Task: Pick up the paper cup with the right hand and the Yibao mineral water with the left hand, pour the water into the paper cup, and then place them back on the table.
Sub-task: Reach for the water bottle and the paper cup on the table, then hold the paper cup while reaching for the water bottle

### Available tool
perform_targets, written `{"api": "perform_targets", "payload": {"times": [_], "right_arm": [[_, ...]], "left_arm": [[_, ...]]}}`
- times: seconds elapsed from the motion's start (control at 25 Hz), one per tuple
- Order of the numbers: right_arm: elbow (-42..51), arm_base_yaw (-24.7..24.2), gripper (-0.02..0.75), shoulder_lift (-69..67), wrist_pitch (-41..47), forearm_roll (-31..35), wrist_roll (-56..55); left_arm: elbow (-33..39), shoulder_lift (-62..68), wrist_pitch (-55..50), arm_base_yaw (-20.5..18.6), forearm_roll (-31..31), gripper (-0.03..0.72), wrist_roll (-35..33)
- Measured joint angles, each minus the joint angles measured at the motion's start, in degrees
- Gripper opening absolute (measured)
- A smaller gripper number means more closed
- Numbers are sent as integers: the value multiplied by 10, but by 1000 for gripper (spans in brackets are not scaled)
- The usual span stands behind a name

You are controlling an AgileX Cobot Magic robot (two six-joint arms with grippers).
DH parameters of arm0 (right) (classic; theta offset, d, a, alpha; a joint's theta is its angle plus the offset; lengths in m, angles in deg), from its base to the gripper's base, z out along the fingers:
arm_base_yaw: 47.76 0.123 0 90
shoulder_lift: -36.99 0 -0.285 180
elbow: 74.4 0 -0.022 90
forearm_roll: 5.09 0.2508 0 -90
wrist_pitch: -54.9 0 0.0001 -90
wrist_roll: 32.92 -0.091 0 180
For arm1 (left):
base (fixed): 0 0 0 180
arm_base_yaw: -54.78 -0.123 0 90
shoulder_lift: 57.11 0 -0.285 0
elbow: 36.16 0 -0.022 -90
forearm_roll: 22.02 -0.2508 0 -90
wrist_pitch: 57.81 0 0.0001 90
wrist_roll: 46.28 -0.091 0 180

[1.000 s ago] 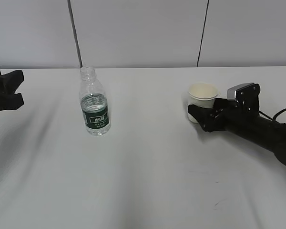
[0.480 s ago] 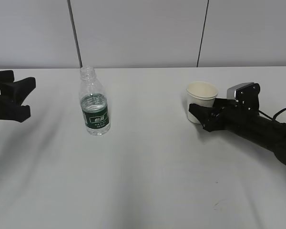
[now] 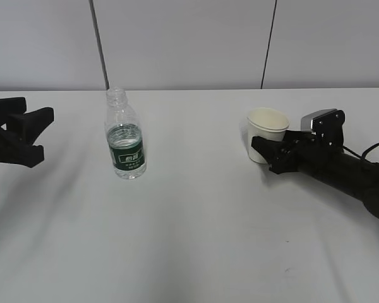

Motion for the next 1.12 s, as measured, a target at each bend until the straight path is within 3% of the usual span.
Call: {"api": "perform_targets", "payload": {"times": [0.32, 0.68, 1.12], "right_arm": [[0, 0, 488, 0, 0, 0, 0], [0, 0, 488, 0, -1, 0, 0], [0, 0, 485, 0, -2, -16, 0]], "left_arm": [[0, 69, 76, 0, -4, 358, 17], [-4, 161, 163, 0, -11, 584, 17], [-74, 259, 167, 20, -74, 599, 17]]}}
